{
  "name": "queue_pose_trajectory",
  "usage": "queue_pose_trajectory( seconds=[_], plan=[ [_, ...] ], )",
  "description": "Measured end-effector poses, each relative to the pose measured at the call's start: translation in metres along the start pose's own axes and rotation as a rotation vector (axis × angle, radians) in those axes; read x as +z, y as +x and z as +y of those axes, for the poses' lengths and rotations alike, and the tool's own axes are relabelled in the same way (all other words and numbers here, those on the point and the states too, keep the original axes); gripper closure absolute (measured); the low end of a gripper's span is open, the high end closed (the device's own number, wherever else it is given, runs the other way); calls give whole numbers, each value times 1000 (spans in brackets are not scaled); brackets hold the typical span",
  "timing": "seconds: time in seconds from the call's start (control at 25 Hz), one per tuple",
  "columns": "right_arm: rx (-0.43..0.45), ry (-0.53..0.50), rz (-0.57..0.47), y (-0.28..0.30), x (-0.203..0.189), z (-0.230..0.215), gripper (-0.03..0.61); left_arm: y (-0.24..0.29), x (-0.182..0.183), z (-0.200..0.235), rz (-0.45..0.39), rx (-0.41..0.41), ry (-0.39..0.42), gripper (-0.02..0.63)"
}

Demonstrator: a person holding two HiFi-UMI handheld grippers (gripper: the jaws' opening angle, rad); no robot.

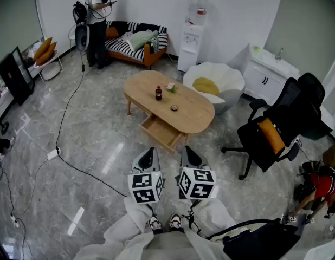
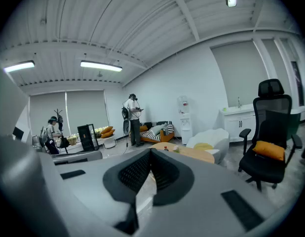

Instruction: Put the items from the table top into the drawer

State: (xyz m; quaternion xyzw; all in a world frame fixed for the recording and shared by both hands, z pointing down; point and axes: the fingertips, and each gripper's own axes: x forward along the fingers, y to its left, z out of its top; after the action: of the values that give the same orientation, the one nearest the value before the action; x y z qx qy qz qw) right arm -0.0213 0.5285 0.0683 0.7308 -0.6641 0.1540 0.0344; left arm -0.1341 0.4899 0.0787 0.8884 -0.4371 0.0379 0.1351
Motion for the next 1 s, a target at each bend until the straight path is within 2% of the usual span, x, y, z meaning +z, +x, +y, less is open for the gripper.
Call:
queue_pose_trajectory(
  seconds=[0.6, 1.0],
  plan=[
    [-14, 32, -29, 17, 1, 27, 517, 0, 9, 33, -3, -17, 37, 620],
    [-47, 62, -13, 34, -14, 24, 517, 14, -11, 51, 45, -12, 49, 620]
  ],
)
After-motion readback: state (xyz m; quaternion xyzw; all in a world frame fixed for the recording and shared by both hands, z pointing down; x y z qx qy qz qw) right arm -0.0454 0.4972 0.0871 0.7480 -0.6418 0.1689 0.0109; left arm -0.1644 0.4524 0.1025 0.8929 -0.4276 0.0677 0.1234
